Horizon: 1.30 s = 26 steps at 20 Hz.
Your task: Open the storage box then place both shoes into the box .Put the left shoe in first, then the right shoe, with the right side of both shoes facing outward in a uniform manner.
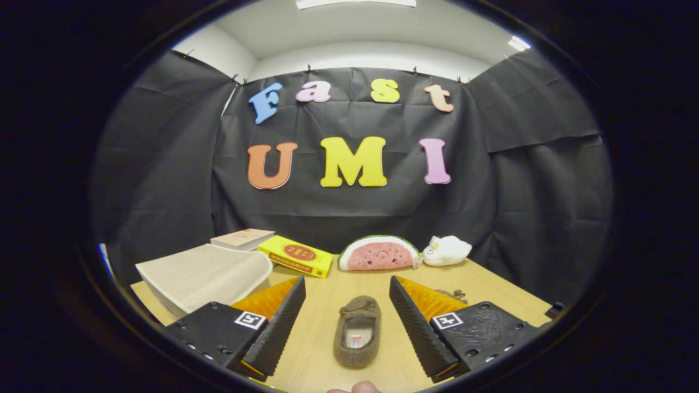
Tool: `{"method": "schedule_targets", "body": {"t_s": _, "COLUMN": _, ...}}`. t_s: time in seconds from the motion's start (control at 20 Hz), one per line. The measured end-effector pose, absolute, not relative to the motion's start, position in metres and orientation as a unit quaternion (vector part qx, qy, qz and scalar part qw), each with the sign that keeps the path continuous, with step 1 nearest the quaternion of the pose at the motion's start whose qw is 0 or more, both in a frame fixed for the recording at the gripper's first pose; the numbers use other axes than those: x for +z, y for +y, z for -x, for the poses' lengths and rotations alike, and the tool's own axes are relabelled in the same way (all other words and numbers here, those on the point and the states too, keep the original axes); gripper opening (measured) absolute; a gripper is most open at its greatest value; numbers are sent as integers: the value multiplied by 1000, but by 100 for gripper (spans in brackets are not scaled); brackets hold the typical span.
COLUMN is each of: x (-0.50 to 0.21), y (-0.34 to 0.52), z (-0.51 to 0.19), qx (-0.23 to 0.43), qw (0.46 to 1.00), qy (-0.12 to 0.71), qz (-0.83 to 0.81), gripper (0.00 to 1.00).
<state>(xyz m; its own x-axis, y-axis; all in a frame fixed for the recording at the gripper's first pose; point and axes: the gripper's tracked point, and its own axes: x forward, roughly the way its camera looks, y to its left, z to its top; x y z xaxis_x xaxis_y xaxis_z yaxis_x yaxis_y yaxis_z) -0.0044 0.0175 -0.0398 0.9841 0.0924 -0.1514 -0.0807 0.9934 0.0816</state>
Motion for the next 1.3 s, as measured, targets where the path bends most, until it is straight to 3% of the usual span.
{"method": "schedule_targets", "body": {"t_s": 0.65, "x": -70, "y": 124, "z": -25, "qx": 152, "qw": 969, "qy": 138, "qz": -139, "gripper": 96}}
{"method": "schedule_targets", "body": {"t_s": 1.3, "x": -105, "y": 192, "z": -26, "qx": 239, "qw": 884, "qy": 250, "qz": -315, "gripper": 96}}
